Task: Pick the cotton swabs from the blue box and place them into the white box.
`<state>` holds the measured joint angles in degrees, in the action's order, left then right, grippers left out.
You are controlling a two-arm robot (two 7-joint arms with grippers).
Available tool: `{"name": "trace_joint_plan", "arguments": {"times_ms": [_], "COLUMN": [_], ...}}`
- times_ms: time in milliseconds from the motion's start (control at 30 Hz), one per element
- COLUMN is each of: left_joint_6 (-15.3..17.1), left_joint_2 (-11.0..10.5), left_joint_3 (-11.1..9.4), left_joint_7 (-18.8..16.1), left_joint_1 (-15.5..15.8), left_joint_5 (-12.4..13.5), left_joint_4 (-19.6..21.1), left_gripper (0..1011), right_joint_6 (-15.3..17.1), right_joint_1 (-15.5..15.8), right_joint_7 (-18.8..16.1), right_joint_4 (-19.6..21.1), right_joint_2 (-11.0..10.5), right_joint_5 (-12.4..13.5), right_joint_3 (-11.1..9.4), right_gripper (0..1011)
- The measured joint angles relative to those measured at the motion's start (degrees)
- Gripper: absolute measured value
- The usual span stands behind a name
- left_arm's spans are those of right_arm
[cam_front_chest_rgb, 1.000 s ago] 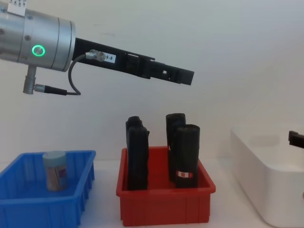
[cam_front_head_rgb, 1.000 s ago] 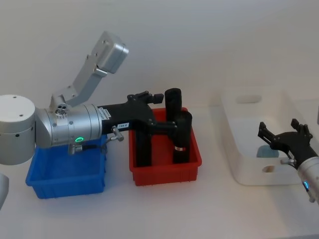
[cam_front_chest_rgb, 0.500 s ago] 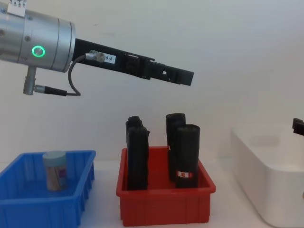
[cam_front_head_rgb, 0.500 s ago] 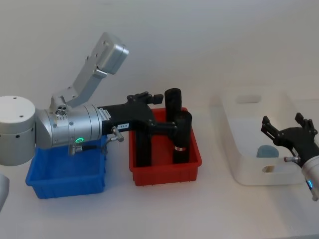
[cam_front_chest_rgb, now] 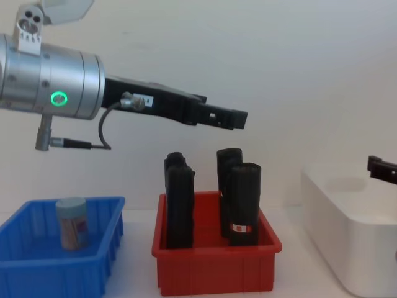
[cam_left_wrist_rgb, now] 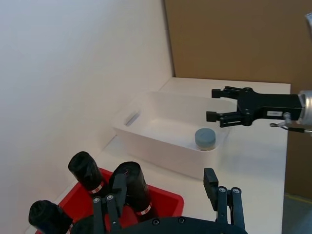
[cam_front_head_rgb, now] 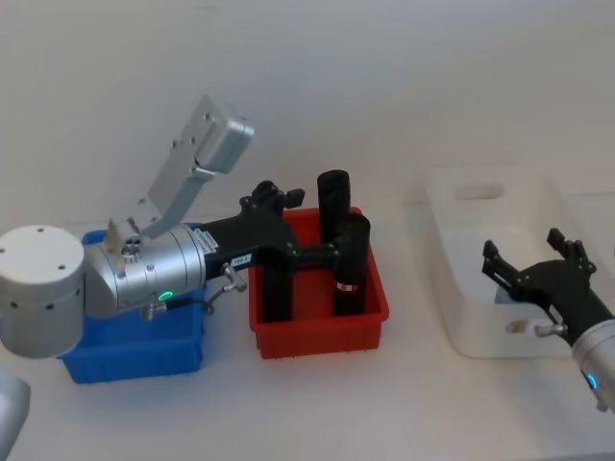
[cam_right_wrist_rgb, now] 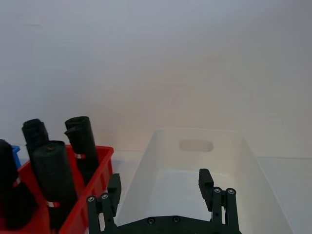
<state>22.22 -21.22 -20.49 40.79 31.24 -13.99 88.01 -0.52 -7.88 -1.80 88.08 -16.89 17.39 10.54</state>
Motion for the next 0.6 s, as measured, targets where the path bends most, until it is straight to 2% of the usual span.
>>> {"name": "trace_joint_plan", "arguments": {"times_ms": [600], "left_joint_6": [-7.4], "left_joint_2": [-0.23], "left_joint_3": [-1.94], "left_joint_7": [-13.84], "left_joint_1": [-6.03], "left_joint_5": [0.86], "left_joint_4": [1.78], "left_gripper": [1004], "right_joint_6": [2.28], "right_joint_1": [7.93], "right_joint_7": [-1.86], "right_joint_4": [12.0], "right_joint_2": [-2.27], "right_joint_5": [-0.82], "right_joint_3": [2.22], "right_gripper": [1001]}}
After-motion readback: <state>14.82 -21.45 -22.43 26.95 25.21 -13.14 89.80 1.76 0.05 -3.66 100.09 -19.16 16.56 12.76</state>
